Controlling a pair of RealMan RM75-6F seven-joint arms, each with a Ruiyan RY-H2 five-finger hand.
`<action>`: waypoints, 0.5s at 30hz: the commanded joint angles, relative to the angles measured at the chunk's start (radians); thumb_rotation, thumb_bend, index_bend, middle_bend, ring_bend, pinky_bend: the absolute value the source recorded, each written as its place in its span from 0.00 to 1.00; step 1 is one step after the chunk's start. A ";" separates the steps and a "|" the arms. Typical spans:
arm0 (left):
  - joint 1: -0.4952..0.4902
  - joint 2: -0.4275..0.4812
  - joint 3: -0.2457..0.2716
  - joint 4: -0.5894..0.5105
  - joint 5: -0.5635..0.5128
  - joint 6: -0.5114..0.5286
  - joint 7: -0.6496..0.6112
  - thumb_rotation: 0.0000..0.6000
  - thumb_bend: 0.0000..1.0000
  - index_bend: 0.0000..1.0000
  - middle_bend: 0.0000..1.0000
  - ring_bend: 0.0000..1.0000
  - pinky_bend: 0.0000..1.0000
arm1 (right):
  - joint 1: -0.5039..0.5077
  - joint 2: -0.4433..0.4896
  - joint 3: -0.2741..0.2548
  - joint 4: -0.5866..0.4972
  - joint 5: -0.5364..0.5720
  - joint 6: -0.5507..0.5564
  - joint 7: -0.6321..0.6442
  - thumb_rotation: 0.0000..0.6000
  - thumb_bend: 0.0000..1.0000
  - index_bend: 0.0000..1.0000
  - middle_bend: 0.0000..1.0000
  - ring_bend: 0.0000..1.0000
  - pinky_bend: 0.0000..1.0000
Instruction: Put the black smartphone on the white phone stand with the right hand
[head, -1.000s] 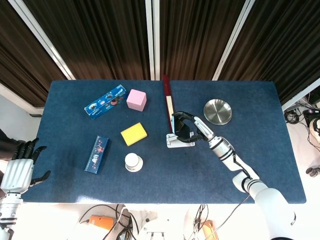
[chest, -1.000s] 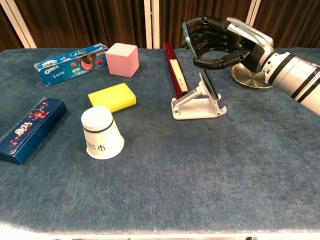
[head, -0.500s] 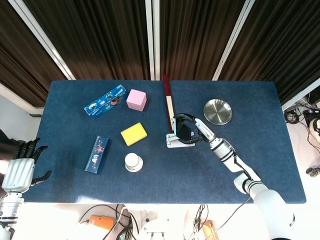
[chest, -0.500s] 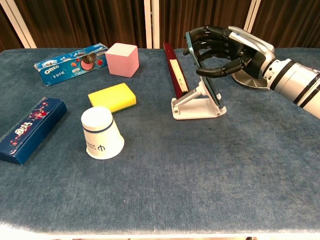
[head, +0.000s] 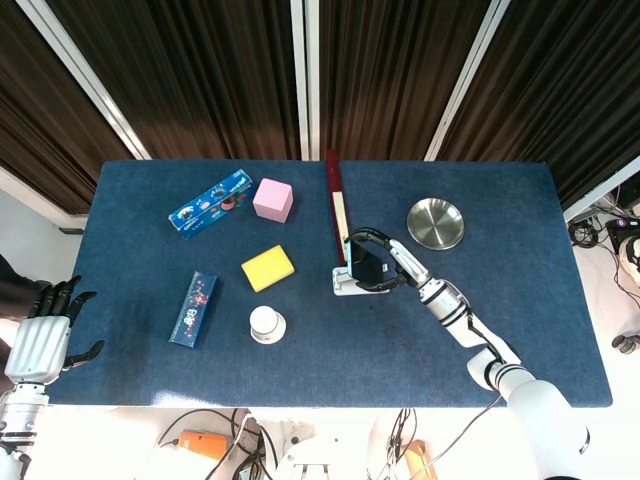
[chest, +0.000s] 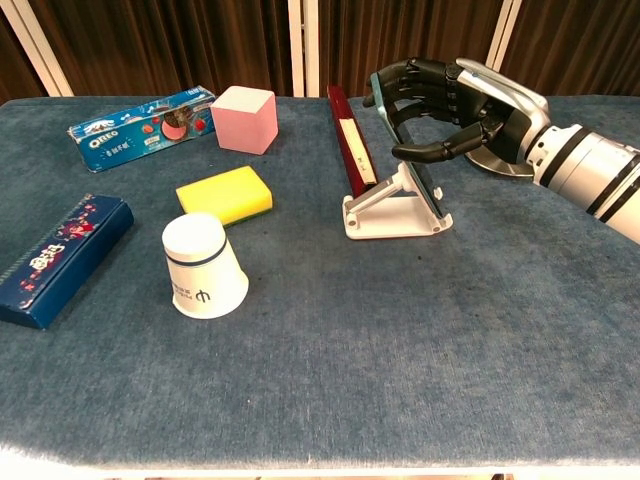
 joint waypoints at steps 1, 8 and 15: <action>0.000 -0.001 0.000 0.002 0.001 0.001 -0.003 1.00 0.14 0.20 0.01 0.00 0.00 | -0.001 0.001 -0.003 -0.001 0.000 -0.005 0.000 1.00 0.33 0.23 0.27 0.16 0.19; 0.002 0.000 0.001 0.004 0.005 0.005 -0.013 1.00 0.14 0.20 0.01 0.00 0.00 | -0.008 0.008 -0.005 -0.007 0.002 0.006 -0.017 1.00 0.32 0.13 0.21 0.11 0.13; -0.004 0.004 -0.003 0.006 0.008 0.005 -0.013 1.00 0.14 0.20 0.01 0.00 0.00 | -0.054 0.109 0.007 -0.073 0.016 0.082 -0.141 1.00 0.30 0.13 0.21 0.10 0.12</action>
